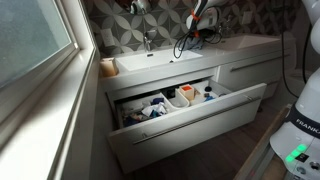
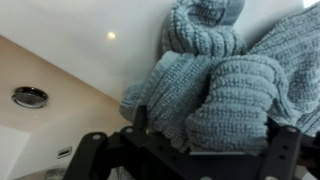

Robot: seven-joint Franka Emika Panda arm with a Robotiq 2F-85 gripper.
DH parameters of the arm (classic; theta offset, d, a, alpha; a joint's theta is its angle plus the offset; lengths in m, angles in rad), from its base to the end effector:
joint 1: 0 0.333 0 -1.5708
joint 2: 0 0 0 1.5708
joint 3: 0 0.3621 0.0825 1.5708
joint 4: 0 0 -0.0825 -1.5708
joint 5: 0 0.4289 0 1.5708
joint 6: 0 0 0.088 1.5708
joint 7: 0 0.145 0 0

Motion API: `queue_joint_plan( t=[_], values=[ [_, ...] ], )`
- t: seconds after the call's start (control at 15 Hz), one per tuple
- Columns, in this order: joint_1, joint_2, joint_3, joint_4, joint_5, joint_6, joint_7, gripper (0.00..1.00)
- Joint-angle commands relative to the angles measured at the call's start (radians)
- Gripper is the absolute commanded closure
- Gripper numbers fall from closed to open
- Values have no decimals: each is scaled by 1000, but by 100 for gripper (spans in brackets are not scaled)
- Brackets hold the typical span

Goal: Use the towel to wipe the window sill then place it back on the counter

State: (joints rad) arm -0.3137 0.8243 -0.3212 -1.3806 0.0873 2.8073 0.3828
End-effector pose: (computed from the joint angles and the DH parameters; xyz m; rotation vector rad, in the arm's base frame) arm 0.7427 -0.4579 0.2859 2.4984 -1.2309 0.8927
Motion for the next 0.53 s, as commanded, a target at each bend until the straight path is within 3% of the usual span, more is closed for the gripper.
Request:
queue_joint_plan(
  t=[0.0, 0.2, 0.27, 0.33, 0.47],
  values=[
    [-92, 91, 124, 135, 55, 49, -130, 0],
    [-150, 139, 218, 207, 76, 60, -243, 0],
    [-163, 154, 240, 229, 81, 61, -268, 4],
    [-176, 168, 263, 251, 87, 56, -292, 28],
    [-191, 187, 291, 284, 97, 44, -318, 33]
  ],
)
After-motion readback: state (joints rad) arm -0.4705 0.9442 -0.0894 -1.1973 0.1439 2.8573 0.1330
